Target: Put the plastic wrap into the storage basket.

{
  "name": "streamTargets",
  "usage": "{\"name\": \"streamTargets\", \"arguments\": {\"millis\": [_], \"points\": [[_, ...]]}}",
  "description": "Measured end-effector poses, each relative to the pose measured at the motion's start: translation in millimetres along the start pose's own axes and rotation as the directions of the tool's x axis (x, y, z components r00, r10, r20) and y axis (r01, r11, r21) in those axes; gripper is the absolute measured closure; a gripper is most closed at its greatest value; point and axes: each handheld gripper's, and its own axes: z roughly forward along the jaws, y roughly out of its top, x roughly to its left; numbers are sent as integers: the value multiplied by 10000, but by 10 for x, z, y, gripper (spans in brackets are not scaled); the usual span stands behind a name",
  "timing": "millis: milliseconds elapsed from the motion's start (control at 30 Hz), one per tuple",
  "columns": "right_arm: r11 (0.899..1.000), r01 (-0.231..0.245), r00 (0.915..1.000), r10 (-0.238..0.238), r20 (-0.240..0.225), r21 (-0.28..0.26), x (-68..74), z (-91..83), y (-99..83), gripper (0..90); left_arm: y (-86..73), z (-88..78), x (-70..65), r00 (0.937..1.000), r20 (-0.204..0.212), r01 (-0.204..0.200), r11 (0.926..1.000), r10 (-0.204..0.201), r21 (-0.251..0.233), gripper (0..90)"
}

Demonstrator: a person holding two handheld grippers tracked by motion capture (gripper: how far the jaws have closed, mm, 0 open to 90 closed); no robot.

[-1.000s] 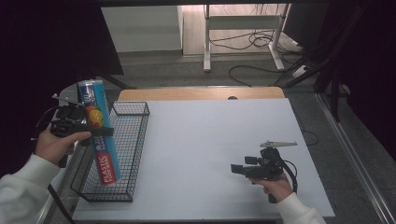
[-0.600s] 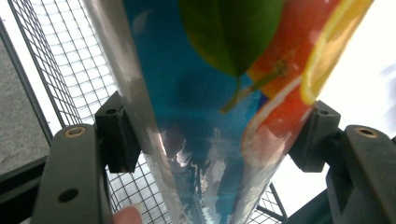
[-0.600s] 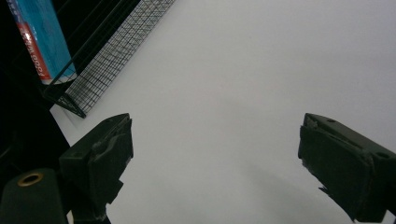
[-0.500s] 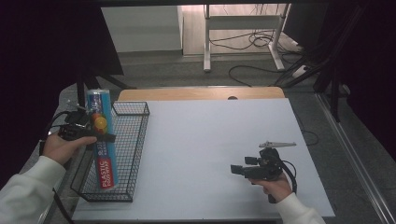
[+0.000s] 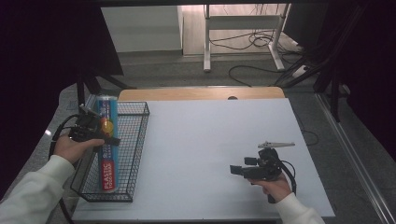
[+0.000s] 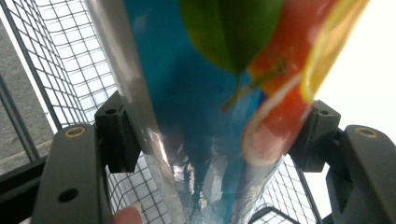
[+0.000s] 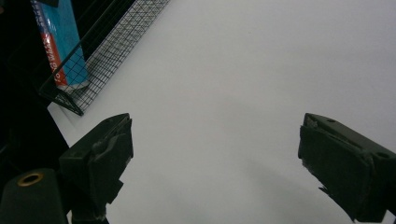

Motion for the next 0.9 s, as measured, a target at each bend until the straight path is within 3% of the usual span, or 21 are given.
{"name": "streamTargets", "arguments": {"millis": [200, 500, 900], "points": [[10000, 0, 10000, 0, 15, 3, -3, 4, -2, 105, 24, 78, 44, 9998, 99, 193, 9996, -190, -229, 318], [10000, -44, 10000, 44, 60, 28, -21, 10, -10, 105, 32, 272, 144, 9960, 347, 844, 9946, -824, -602, 317], [10000, -81, 9999, 81, 139, 27, -34, 14, -14, 105, 101, 449, 161, 9938, 250, 1097, 9920, -1083, -631, 317]]}}
